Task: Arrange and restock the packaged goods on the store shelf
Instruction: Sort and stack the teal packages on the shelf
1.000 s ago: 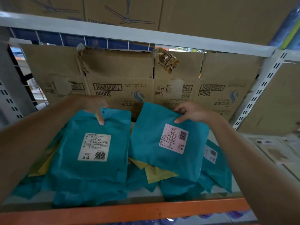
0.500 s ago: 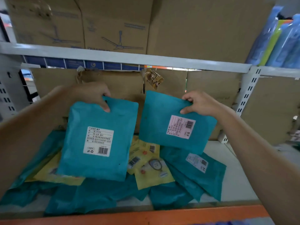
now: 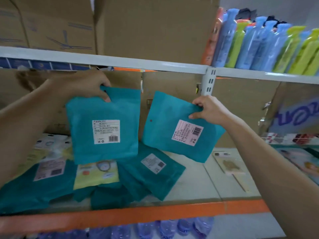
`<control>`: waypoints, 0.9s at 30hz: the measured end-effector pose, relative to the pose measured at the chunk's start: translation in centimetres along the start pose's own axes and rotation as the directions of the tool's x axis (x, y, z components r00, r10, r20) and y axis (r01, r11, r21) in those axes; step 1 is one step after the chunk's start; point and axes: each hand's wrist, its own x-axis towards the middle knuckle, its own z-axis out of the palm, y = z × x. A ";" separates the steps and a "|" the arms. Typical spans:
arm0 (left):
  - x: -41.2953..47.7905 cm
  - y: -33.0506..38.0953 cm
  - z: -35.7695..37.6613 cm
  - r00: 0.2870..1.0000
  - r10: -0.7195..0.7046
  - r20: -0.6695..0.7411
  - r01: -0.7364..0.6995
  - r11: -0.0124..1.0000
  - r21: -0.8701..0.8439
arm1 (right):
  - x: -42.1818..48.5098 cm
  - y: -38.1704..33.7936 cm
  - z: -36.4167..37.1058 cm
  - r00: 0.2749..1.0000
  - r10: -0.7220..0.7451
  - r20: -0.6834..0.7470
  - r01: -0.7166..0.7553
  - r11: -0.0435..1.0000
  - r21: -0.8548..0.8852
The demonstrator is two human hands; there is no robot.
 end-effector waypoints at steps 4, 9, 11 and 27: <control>2.2 5.6 1.9 0.998 0.003 -0.064 -0.002 1.000 0.021 | -1.9 5.1 -2.3 1.000 0.018 0.007 -0.018 0.999 -0.029; 5.3 11.8 3.4 0.999 0.037 -0.022 -0.036 0.998 0.045 | -3.8 10.1 -4.8 0.996 0.070 0.048 -0.065 0.993 -0.098; 6.5 13.9 3.8 0.998 0.058 -0.010 -0.058 0.997 0.053 | -4.1 11.9 -5.7 0.994 0.090 0.057 -0.082 0.988 -0.128; 21.1 26.2 7.2 0.966 0.251 0.053 -0.246 0.965 -0.095 | -4.9 25.9 -12.3 0.969 0.244 -0.042 -0.247 0.941 -0.232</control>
